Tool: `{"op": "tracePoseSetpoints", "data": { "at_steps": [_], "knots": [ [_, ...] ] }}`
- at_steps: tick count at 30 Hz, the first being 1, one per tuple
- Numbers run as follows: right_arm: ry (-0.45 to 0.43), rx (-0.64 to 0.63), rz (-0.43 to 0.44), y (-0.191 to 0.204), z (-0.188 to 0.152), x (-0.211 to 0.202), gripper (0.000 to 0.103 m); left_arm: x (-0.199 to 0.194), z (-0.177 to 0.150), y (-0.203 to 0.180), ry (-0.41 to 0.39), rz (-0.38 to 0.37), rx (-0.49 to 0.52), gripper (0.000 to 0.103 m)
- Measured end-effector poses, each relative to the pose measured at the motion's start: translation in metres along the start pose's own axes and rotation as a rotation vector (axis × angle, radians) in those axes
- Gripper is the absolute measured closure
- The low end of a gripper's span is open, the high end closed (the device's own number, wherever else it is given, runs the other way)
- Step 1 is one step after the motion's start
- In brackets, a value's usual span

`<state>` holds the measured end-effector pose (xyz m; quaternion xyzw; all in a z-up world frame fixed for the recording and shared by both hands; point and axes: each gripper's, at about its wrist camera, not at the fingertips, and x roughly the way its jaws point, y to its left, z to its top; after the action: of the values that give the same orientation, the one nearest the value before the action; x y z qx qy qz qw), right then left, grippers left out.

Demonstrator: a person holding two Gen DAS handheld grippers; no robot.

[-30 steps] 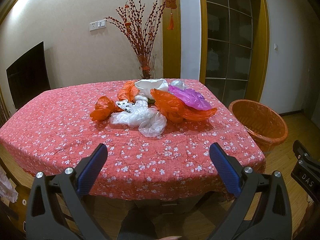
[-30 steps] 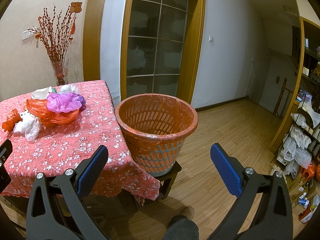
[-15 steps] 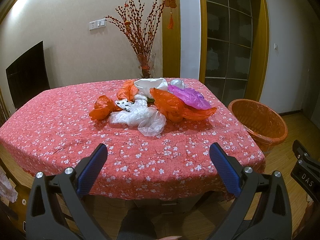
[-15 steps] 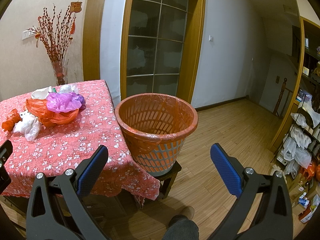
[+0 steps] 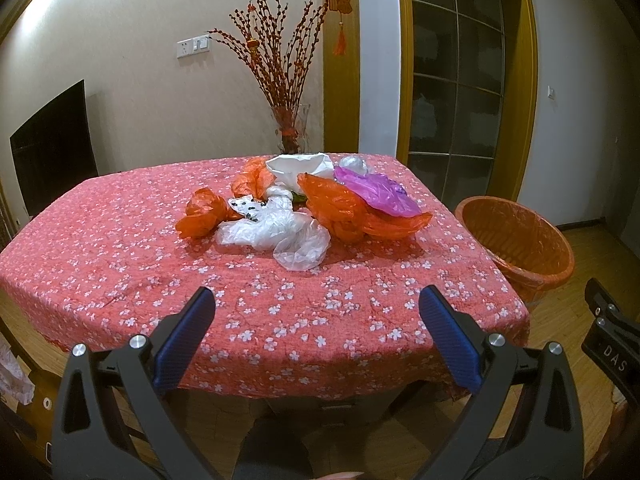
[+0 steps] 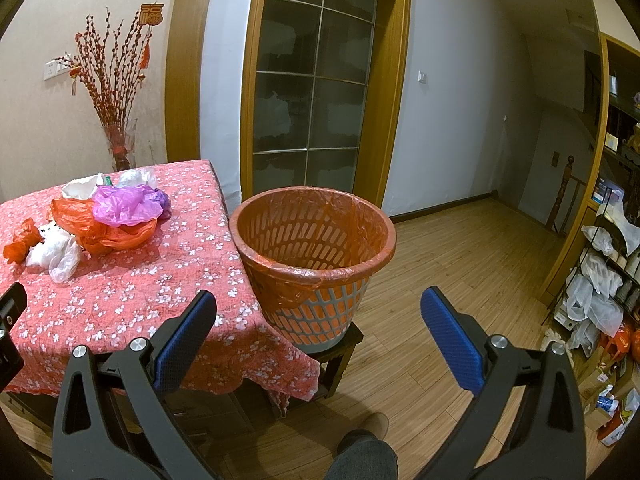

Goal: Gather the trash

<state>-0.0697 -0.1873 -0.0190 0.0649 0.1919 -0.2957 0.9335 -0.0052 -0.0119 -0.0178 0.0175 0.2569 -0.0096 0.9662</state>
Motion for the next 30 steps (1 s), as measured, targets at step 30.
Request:
{"op": "tracePoseSetpoints", "data": {
  "at_steps": [30],
  "knots": [
    [0.034,-0.006,0.074,0.014,0.004,0.020,0.002,0.026,0.013,0.021,0.080,0.015,-0.019,0.004]
  ]
}}
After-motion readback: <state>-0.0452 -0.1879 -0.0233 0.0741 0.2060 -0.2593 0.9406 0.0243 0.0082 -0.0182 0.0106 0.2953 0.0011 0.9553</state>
